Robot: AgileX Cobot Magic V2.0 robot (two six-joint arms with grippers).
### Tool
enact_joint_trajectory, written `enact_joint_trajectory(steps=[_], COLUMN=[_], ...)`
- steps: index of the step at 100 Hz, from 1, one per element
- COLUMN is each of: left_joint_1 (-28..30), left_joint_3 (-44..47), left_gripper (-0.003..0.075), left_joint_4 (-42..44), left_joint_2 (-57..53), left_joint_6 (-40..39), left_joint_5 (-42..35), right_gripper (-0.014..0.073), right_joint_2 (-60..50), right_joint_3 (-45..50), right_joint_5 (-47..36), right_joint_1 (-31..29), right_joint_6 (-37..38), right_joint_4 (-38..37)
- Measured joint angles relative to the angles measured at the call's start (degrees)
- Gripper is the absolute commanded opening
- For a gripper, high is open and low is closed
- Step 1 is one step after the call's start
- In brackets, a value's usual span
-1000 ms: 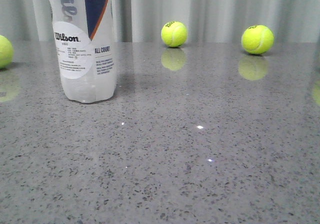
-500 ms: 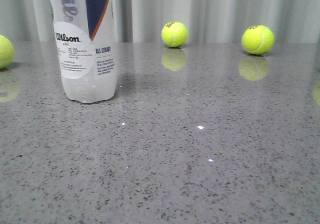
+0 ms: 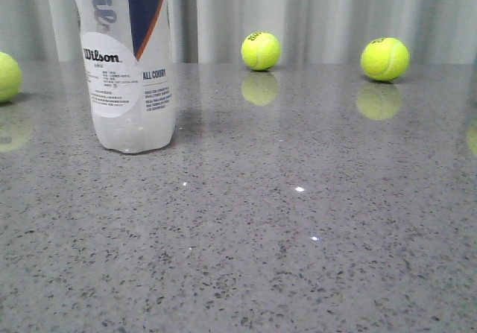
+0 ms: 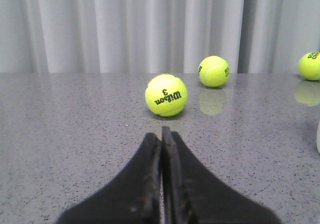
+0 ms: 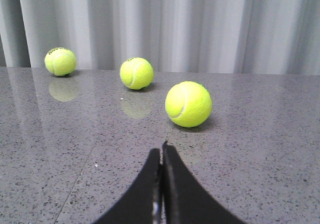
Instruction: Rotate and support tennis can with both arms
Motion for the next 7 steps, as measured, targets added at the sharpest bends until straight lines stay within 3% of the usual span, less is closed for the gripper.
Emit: enact_joint_trajectory(steps=[7], left_joint_1=[0.0], left_joint_3=[0.0], left_gripper=[-0.0021], left_joint_4=[0.0], left_joint_2=[0.0], left_joint_6=[0.0], left_joint_5=[0.0], right_gripper=[-0.0066], right_joint_2=[0.0], right_joint_3=[0.0], right_joint_5=[0.0], right_joint_1=[0.0], right_joint_6=[0.0], right_joint_4=[0.0])
